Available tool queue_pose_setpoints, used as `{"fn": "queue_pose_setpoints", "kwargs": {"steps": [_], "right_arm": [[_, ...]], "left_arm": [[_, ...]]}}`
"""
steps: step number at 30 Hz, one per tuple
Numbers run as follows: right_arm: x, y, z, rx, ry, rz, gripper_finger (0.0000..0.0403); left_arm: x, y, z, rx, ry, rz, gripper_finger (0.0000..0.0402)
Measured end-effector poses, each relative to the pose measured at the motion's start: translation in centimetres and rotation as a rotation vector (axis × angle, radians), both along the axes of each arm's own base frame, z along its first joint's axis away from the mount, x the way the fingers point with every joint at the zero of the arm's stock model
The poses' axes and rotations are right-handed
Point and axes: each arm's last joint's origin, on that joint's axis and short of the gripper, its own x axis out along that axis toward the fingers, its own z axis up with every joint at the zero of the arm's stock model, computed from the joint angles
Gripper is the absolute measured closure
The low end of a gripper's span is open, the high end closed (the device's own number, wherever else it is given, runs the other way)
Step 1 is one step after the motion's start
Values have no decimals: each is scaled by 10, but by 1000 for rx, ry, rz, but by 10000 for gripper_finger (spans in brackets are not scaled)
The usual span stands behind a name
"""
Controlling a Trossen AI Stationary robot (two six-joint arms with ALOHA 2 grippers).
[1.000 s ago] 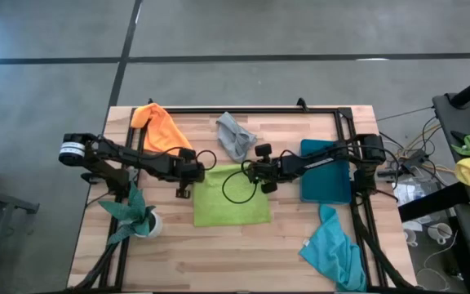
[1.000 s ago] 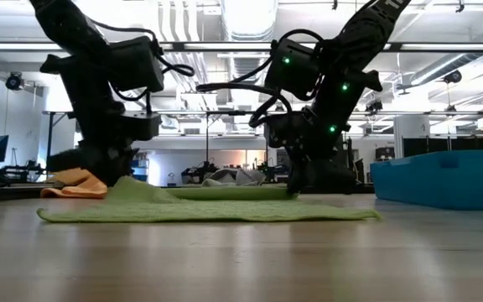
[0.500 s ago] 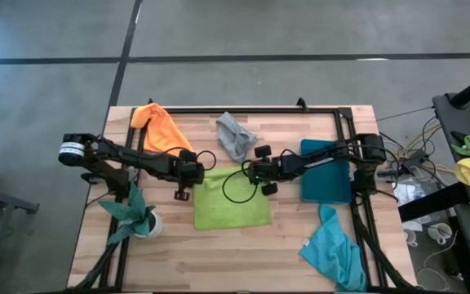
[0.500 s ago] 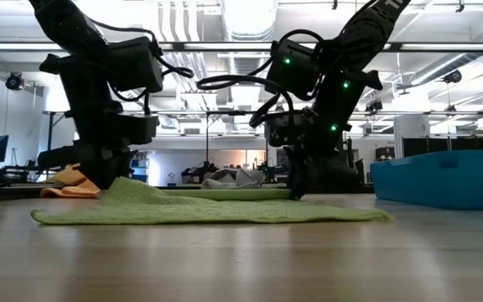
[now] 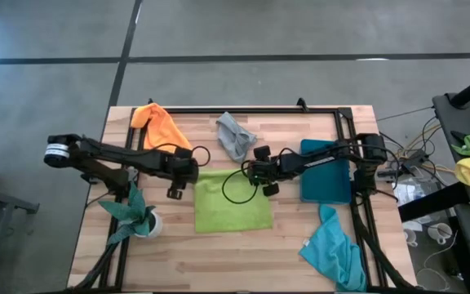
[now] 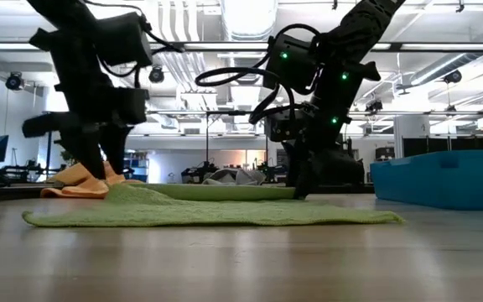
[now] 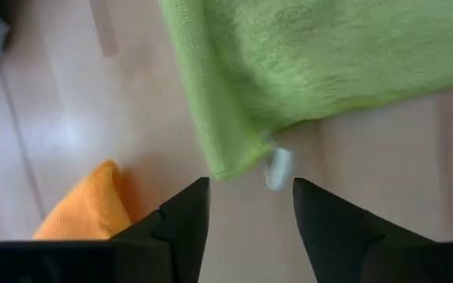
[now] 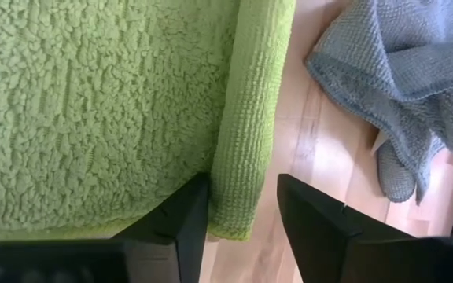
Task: Roll microfiber towels into tight, uniform cylinder then place into a basket
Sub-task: Roll the green towel
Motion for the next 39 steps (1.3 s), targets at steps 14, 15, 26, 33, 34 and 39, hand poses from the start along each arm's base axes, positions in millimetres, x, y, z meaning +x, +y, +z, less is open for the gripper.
{"fn": "queue_pose_setpoints", "kwargs": {"steps": [14, 15, 26, 33, 34, 39], "right_arm": [[-1, 0, 1, 1, 10, -5, 275], [-1, 0, 1, 1, 9, -6, 275], [0, 0, 1, 20, 1, 1, 278], [0, 0, 1, 20, 0, 1, 280], [0, 0, 1, 20, 0, 1, 281], [0, 1, 1, 20, 0, 1, 285]], "left_arm": [[6, 15, -15, -118, -65, 164, 233], [5, 17, -15, -149, -67, 178, 233], [-3, 60, -8, -359, -174, 310, 233], [-1, 67, -15, -425, -201, 288, 233], [1, 68, -19, -427, -190, 290, 233], [11, 73, -32, -434, -148, 301, 233]]}}
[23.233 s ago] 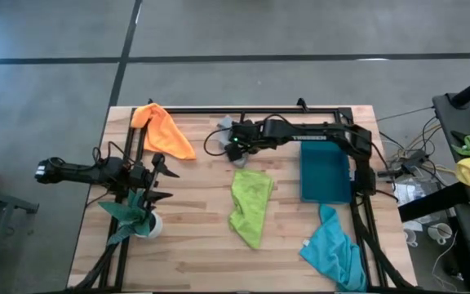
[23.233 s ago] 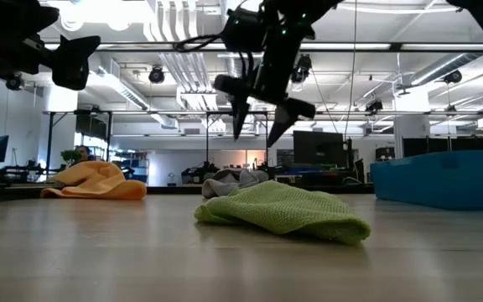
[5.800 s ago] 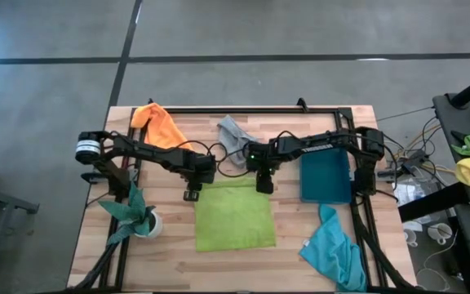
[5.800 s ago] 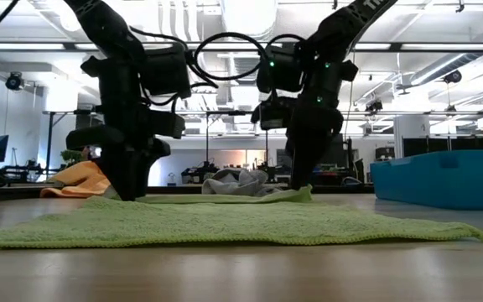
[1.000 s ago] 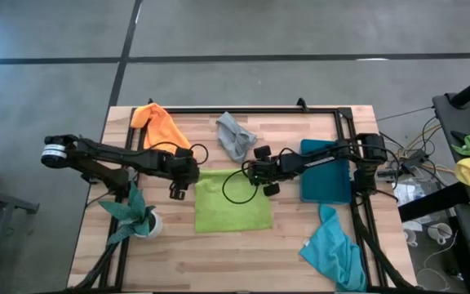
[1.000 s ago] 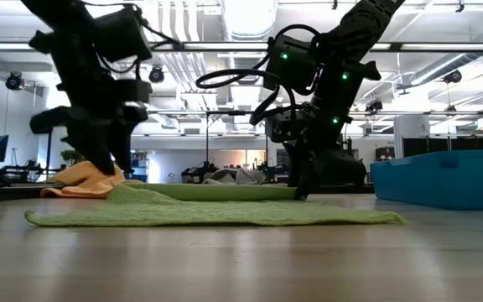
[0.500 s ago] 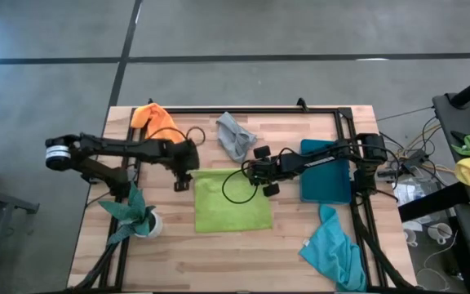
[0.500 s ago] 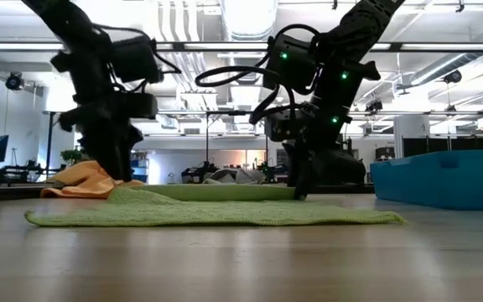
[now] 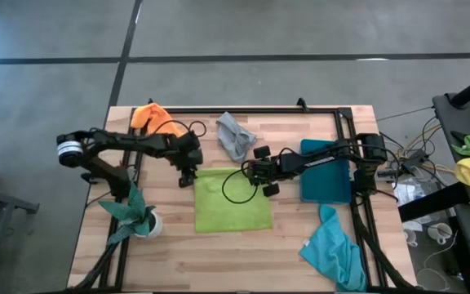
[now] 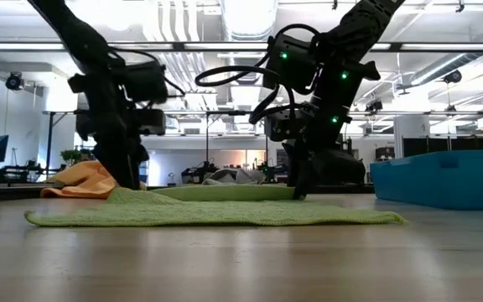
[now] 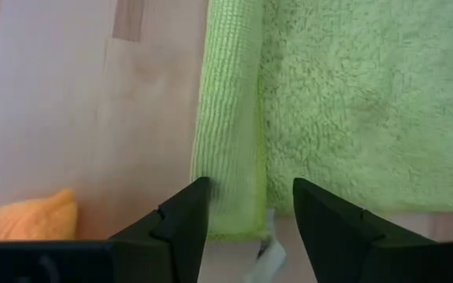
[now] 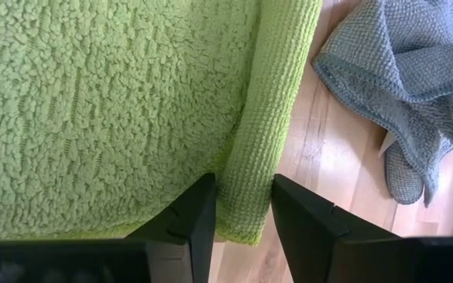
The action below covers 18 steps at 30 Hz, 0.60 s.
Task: Roll microfiber towels into tight, uniform cylinder then place into a basket
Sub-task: Roll the green towel
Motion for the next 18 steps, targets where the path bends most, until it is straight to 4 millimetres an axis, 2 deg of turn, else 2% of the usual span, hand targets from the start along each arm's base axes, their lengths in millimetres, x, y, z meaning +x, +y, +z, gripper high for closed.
{"fn": "queue_pose_setpoints", "kwargs": {"steps": [5, 13, 18], "right_arm": [[0, 0, 0, 5, -4, -11, 285], [0, 0, 0, 10, -7, -19, 288], [0, 0, 0, 9, -5, -14, 291]], "left_arm": [[4, 1, -1, -7, 16, -1, 233], [-1, 5, 15, 74, 1, 34, 233], [3, 7, 0, 24, 36, 33, 233]]}}
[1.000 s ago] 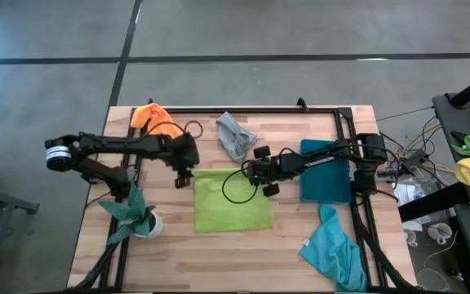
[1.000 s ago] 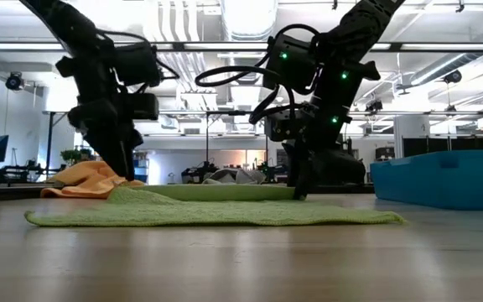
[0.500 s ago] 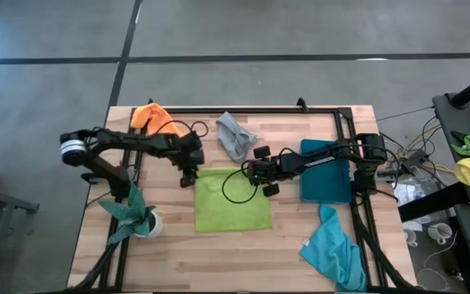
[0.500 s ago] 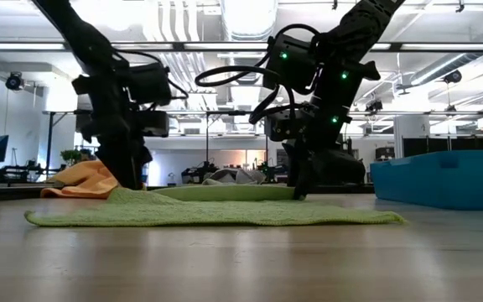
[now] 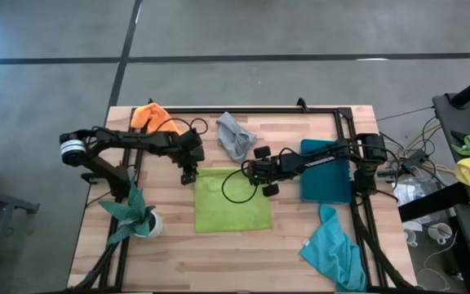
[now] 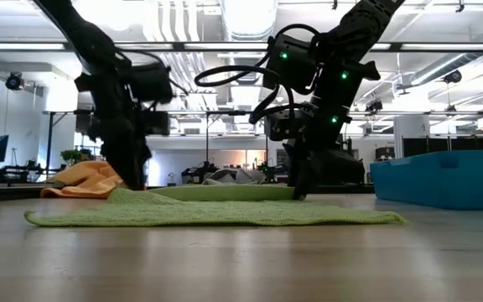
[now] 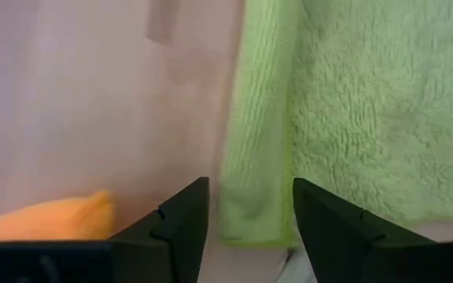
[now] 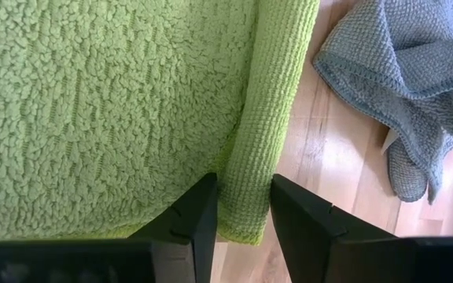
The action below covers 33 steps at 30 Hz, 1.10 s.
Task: Roll microfiber towels into tight, uniform cylinder then place into a basket
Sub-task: Roll the green towel
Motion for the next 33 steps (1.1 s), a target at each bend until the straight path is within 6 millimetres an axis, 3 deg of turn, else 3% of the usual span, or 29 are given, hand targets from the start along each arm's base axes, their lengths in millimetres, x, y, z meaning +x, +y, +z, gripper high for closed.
{"fn": "queue_pose_setpoints", "kwargs": {"steps": [6, 10, 18, 21, 25, 33], "right_arm": [[0, 0, 0, -1, -1, 0, 291], [0, 0, 0, -1, -1, 0, 291], [0, 0, 0, -1, -2, -1, 291], [0, 0, 0, -1, -2, -1, 291], [0, 0, 0, -1, -3, -1, 291], [0, 0, 0, -1, -4, -1, 291]], "left_arm": [[5, 2, -16, -47, 52, -7, 233], [4, 2, -15, -43, 50, -12, 240], [1, 0, 4, 0, -11, -28, 329], [-2, -1, 9, -2, -6, -27, 342], [-4, -2, 11, -10, 0, -29, 320], [-5, 9, 3, -20, 17, 20, 219]]}}
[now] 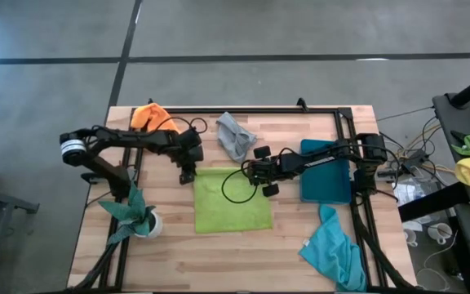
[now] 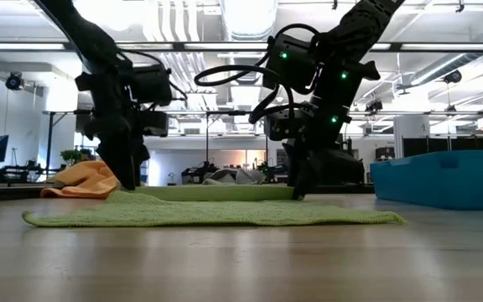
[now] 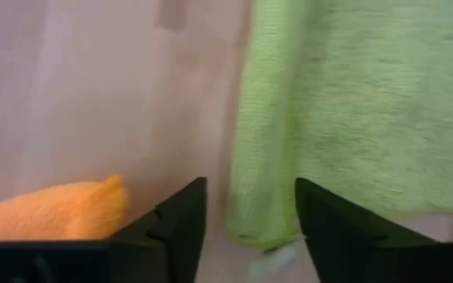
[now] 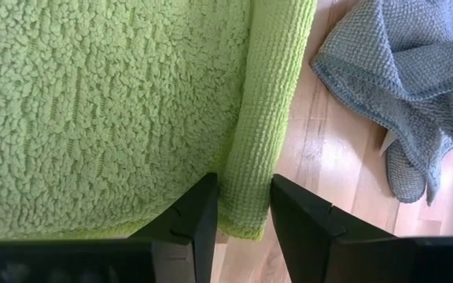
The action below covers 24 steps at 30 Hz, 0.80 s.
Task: Roll microfiber towels into tight, uniform cylinder then place into a basket
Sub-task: Roll the green towel
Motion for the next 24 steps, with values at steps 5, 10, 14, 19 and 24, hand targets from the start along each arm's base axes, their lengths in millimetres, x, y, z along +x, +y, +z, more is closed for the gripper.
{"fn": "queue_pose_setpoints", "kwargs": {"steps": [5, 10, 14, 19, 24], "right_arm": [[0, 0, 0, 0, 1, 1, 291], [0, 0, 0, 0, 1, 0, 291], [0, 0, 0, 1, 0, 0, 291], [0, 0, 0, 1, 0, -1, 291], [0, 0, 0, 1, -2, -4, 291]], "left_arm": [[-2, 13, -8, -67, 10, 43, 187], [0, 12, -16, -70, 29, -25, 185], [0, 13, -16, -66, 25, -27, 197], [1, 14, -14, -36, 15, -21, 268], [3, 15, -10, -21, 7, -22, 381]]}}
